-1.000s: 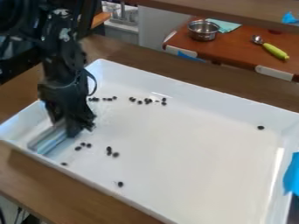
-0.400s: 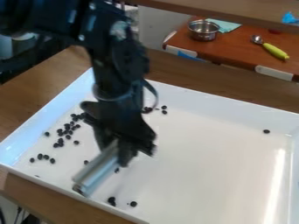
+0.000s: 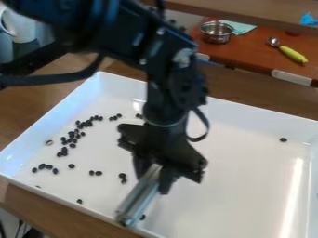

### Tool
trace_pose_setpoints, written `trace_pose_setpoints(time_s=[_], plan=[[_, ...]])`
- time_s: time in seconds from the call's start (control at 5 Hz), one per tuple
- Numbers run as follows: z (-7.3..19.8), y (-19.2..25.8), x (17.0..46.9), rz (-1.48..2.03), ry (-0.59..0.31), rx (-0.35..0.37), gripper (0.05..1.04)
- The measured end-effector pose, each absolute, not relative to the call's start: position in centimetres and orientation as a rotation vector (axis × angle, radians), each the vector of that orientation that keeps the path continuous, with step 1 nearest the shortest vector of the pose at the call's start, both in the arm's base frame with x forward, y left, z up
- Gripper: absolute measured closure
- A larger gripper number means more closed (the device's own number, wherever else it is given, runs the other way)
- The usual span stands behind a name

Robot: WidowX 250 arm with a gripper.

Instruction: Sweep into pile

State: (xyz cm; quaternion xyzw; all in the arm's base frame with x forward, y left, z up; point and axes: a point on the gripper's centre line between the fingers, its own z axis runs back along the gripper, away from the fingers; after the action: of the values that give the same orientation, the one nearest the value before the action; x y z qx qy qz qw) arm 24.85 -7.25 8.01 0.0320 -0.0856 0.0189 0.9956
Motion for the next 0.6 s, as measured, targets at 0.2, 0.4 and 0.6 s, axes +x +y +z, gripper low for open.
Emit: trace_pose_setpoints(time_s=[0.2,0.4,0.6], plan=[[8.5,-9.0,26.8,0.084,-0.173,0.056,0.705],[9.8,-9.6,28.1,0.108,-0.171,0.039,0.705],[9.1,-9.5,28.5,0.127,-0.176,0.053,0.705]])
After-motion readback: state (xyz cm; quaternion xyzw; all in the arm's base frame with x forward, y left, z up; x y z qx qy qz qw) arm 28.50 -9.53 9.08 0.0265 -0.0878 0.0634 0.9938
